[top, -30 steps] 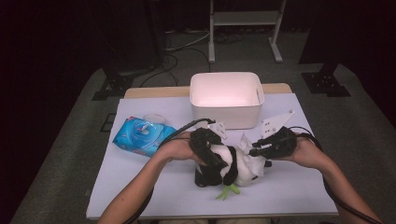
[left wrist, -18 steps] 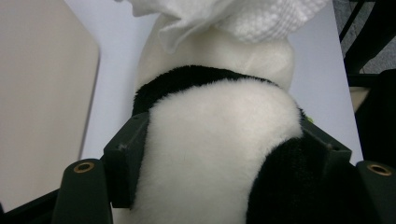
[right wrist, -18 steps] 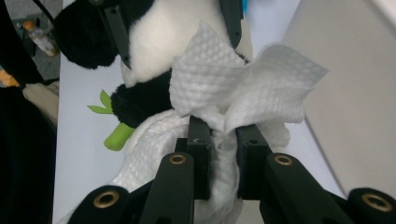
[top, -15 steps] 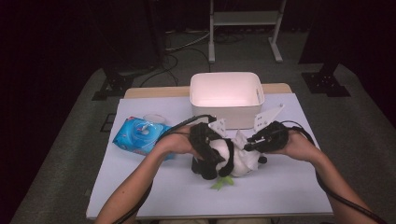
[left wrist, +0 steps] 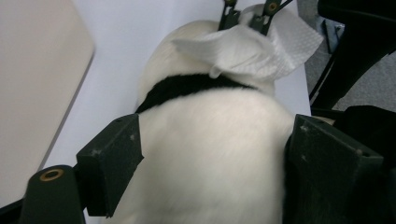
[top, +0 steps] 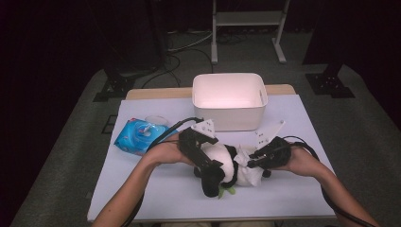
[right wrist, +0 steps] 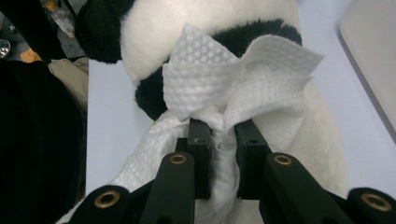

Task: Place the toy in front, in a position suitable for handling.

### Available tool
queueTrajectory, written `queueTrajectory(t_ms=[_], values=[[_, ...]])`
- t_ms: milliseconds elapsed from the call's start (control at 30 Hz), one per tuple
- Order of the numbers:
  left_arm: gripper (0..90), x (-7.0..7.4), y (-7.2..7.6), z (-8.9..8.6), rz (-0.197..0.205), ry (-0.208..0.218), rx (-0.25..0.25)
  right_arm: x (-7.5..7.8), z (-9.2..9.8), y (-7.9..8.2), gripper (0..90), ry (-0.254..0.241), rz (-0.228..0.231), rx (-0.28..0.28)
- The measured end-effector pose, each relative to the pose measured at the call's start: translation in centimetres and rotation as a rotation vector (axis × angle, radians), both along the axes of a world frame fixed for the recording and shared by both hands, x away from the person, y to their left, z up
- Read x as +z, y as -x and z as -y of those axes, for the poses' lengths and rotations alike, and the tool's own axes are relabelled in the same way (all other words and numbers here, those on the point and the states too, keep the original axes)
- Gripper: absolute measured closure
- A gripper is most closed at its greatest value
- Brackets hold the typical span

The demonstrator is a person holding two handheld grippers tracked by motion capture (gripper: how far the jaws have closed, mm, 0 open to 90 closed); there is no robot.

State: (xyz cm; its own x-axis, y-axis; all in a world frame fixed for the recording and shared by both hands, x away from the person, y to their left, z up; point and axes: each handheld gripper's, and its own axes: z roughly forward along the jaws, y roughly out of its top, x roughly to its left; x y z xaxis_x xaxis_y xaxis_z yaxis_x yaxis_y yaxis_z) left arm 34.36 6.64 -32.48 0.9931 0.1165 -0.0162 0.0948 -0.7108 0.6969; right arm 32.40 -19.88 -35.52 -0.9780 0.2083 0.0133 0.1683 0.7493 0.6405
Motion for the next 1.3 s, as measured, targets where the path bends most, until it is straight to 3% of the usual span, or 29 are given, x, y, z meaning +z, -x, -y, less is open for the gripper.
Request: queueTrajectory(t_ms=[67, 167, 267, 433, 500, 567, 733, 833, 967, 1167, 1300], values=[[14.8, -0.2, 0.1, -0.6, -0.014, 0.008, 0.027, -0.1, 0.1, 0.2, 78.7, -0.006, 0.009, 0.0], [14.8, -1.3, 0.3, -0.8, -0.034, -0.011, 0.022, 0.0, 0.0, 0.4, 78.7, 0.01, 0.011, 0.003], [15.3, -2.0, 0.7, -0.8, -0.02, -0.001, 0.026, 0.7, -0.7, 0.8, 78.6, 0.053, 0.034, 0.019], [16.5, -2.2, 1.1, -0.4, -0.011, -0.002, 0.007, 2.6, -2.1, 0.3, 78.6, 0.039, 0.064, 0.039], [16.4, -2.2, 1.2, -0.5, -0.012, 0.0, 0.007, 2.5, -3.0, -0.2, 78.6, 0.069, 0.073, 0.049], [16.4, -2.3, 1.2, -0.8, -0.016, 0.012, 0.013, 1.9, -3.1, -0.5, 78.6, 0.068, 0.047, 0.051], [16.1, -1.5, 1.2, -1.9, -0.015, 0.036, 0.025, 2.1, -1.3, -0.4, 78.4, 0.064, 0.06, 0.016], [15.9, -1.3, 1.1, -2.1, -0.038, 0.007, 0.042, 1.7, 0.4, -0.4, 78.4, 0.09, 0.054, -0.031], [9.7, -2.1, 1.0, -1.5, -0.044, -0.063, 0.047, 0.5, 0.9, 0.2, 78.5, 0.08, 0.031, -0.026], [9.4, -2.2, 0.3, -0.7, -0.045, -0.033, 0.052, -0.3, 2.0, 0.6, 78.9, 0.038, 0.006, -0.041], [9.6, -1.7, -0.4, -0.2, -0.013, -0.039, 0.066, -0.7, 2.7, 1.0, 79.0, 0.019, -0.012, -0.053]])
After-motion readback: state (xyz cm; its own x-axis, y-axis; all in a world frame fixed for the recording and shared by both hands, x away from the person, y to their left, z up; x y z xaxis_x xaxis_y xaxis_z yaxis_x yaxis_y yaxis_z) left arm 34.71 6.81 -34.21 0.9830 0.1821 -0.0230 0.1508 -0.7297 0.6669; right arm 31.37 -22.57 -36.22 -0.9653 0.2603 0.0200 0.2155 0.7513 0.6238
